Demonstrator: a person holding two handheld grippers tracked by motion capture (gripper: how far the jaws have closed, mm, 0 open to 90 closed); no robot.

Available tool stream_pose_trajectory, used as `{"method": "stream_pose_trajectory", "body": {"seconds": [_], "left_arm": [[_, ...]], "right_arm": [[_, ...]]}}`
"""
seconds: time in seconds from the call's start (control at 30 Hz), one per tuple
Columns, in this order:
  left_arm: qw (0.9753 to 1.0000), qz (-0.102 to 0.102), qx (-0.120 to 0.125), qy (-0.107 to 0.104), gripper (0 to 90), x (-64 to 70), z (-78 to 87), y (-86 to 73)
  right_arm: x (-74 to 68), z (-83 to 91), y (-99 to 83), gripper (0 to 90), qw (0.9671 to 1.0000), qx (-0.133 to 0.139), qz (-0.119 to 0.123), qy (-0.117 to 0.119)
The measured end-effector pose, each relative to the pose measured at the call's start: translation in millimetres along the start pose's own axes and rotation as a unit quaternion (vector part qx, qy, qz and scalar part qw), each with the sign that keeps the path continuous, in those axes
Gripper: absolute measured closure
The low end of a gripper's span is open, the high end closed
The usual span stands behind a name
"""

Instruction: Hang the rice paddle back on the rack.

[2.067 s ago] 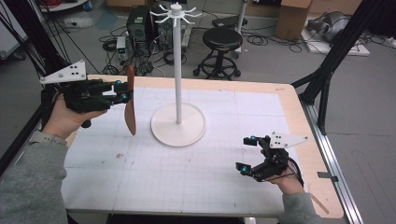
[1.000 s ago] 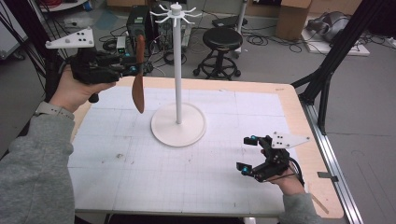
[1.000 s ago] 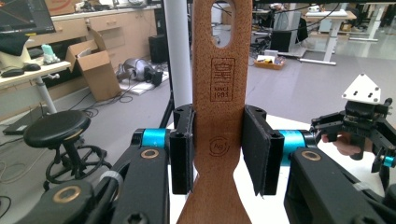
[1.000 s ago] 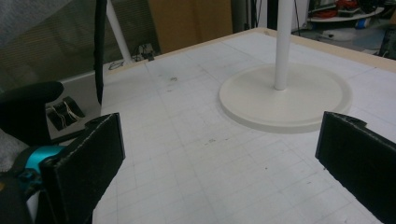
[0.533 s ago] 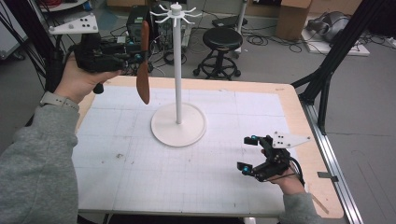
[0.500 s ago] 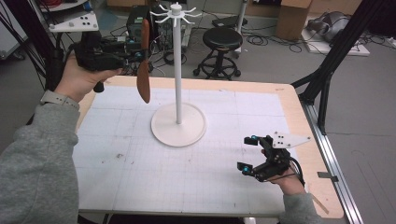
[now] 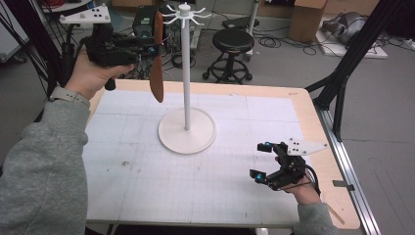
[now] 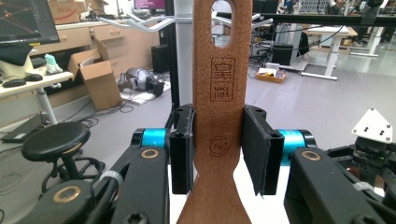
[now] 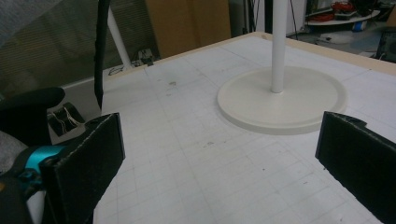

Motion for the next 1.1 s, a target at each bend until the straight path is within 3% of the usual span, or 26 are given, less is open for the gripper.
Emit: {"method": "stream_pose_trajectory", "body": {"seconds": [0.33, 1.1], "left_arm": [[1.0, 0.001, -0.002, 0.009, 65.4, -2.4, -6.2, 3.8], [0.9997, 0.001, -0.022, 0.009, 65.4, -4.5, -18.1, -5.3]], "right_arm": [[-1.2, 2.3, 0.6, 0.1, 1.0, 0.002, -0.002, -0.002], [-1.9, 4.3, 1.1, 0.1, 1.0, 0.006, -0.001, -0.003]]}}
Point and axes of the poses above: each handheld gripper's, and its own axes: z roughly backward along the jaws, y roughly out of its top, x roughly to its right, the point moved 7 cm from there along -z, roughly forward along the jaws, and after that the axes turned 1 degree about -z, right-handed, at the moved point
